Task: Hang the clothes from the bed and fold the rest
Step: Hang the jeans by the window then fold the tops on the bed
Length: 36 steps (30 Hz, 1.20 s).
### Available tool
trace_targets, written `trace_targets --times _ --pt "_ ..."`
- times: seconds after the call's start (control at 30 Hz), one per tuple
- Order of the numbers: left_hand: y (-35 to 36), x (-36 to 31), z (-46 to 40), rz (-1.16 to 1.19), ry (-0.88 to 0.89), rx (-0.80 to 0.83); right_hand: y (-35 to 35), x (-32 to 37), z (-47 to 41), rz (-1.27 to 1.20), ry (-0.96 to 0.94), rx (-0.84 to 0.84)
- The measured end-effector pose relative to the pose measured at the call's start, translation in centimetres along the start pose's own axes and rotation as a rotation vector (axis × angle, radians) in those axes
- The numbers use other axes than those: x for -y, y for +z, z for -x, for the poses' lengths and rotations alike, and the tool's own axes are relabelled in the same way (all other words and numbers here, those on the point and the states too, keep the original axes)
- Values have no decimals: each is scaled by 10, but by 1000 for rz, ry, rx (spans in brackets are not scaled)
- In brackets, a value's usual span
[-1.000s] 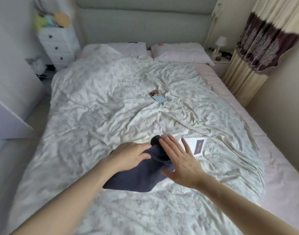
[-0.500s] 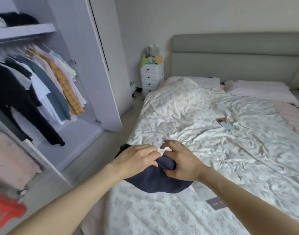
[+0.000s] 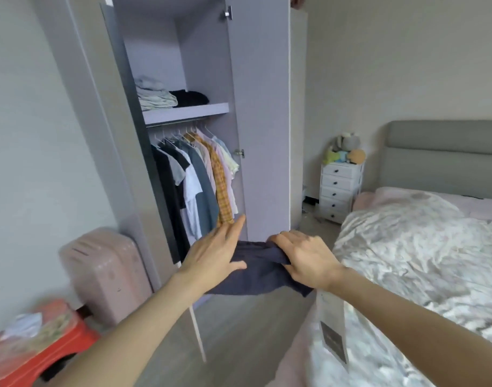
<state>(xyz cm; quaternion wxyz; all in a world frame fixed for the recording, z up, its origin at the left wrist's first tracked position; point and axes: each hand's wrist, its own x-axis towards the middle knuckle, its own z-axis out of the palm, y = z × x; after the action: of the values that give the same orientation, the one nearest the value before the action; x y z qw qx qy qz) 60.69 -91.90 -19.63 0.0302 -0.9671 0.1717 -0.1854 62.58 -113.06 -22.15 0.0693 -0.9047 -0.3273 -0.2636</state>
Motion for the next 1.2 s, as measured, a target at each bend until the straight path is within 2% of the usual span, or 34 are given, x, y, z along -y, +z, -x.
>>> trace_targets --times 0.1,0.17,0.23,0.37,0.6,0.83,1.0,1.1,1.2 --pt "-5 61 -8 -160 -57 2 9 18 -62 58 -61 -34" --pt "-8 94 -16 -238 -7 -165 19 27 -97 167 -53 -65" --pt "-3 123 -28 -217 33 -306 33 27 -128 257 -55 -104" --pt "20 154 -57 -159 40 -479 57 14 -162 283 -45 -199" --pt "50 196 -138 -69 -165 -459 97 -28 -265 295 42 -216" --pt "74 251 -302 82 -433 -528 145 -117 -404 151 166 -271" --pt "84 278 -463 145 -504 -632 171 -222 -509 92 289 -363" --pt "85 301 -520 100 -552 -686 179 -257 -566 61 278 -404" --pt "79 343 -561 28 -557 -854 190 -271 -629 58 208 -424"
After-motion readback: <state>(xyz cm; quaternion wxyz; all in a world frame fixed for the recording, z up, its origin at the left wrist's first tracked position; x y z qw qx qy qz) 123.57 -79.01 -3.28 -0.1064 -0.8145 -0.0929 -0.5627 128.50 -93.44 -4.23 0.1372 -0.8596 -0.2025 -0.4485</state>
